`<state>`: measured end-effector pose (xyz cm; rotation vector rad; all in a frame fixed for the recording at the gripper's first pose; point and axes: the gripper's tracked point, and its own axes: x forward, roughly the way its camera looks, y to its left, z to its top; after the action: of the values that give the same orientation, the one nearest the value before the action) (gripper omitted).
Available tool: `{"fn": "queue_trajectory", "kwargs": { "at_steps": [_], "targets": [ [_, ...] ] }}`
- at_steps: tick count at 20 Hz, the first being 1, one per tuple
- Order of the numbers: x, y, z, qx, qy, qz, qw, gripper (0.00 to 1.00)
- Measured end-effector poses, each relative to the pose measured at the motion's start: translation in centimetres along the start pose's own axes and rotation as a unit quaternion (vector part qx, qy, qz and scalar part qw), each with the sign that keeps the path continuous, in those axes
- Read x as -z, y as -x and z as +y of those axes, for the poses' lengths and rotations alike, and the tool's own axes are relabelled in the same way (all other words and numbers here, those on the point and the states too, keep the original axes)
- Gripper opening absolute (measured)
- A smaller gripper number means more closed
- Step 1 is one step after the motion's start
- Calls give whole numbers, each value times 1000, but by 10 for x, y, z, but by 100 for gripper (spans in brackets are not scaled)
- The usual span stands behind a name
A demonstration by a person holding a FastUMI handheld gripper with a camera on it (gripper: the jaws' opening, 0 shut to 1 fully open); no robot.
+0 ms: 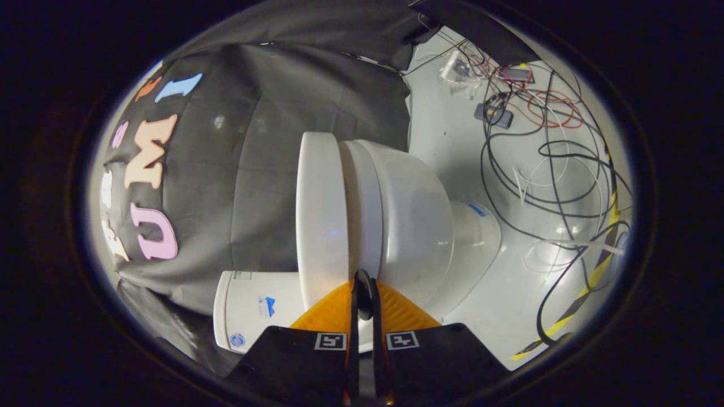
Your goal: Open the toilet lid.
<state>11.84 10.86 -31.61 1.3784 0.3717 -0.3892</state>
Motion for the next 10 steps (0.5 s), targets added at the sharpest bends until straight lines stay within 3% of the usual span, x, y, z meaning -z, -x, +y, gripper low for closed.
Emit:
{"fn": "queue_trajectory", "kwargs": {
  "at_steps": [8,9,10],
  "targets": [
    [-11,0,7,33,63,-27,997,9],
    [-25,-37,10,29,81,-36,996,8],
    [-11,4,17,27,88,-32,995,1]
  ]
}}
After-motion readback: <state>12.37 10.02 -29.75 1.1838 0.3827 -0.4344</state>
